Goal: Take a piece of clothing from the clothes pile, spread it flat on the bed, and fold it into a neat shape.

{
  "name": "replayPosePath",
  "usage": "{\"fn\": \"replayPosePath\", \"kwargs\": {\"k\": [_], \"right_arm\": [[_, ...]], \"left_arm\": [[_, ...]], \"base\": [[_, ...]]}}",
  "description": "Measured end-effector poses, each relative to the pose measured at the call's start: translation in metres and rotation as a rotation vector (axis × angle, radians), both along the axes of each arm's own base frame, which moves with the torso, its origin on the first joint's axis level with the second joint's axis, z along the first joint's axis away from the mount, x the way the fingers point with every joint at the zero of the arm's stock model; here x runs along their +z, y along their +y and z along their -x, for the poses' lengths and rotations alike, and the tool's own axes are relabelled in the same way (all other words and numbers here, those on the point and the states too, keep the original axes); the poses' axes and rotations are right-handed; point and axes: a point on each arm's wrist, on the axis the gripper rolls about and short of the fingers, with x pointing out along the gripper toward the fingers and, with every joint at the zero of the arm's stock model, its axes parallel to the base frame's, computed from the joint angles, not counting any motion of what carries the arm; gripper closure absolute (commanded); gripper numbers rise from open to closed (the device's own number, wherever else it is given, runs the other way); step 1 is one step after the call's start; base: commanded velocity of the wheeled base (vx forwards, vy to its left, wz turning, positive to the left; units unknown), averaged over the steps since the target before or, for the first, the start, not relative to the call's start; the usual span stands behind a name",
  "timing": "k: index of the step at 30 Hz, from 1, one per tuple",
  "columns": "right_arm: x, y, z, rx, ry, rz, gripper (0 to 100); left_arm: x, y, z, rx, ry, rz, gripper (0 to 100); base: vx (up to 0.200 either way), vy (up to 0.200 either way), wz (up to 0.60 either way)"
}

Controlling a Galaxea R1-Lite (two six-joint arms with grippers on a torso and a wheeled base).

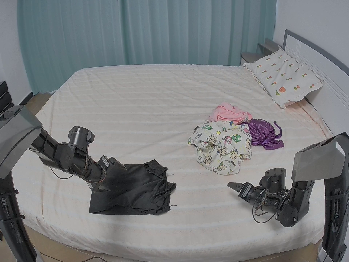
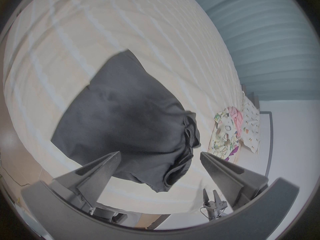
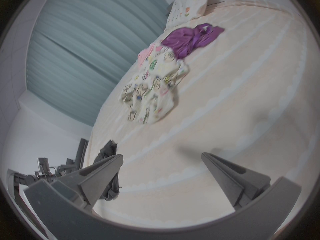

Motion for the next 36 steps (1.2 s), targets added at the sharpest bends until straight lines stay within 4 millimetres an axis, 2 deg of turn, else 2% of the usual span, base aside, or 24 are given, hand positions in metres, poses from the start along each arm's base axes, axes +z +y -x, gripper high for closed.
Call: {"fn": "replayPosePath", "kwargs": {"k": [13,19,23,27,36], "right_arm": [[0.006,0.073,-0.022,0.139,-0.033,0.187,0],[0.012,0.096,-0.031,0.194,-0.063,0.282,0],[0.012,0.106,-0.033,0.232,-0.093,0.37,0],[0.01,0.11,-0.034,0.253,-0.12,0.463,0],[-0.008,0.105,-0.028,0.295,-0.101,0.624,0]], "left_arm": [[-0.001,0.023,0.001,-0.015,-0.009,0.03,0],[-0.01,0.034,0.013,-0.004,0.026,0.026,0],[-0.013,0.043,0.02,-0.02,-0.026,0.043,0],[-0.015,0.047,0.026,-0.02,-0.048,0.05,0],[-0.016,0.049,0.032,-0.015,-0.042,0.051,0]], "base": [[0.0,0.2,0.0],[0.0,0.2,0.0],[0.0,0.2,0.0],[0.0,0.0,0.0],[0.0,0.0,0.0]]}}
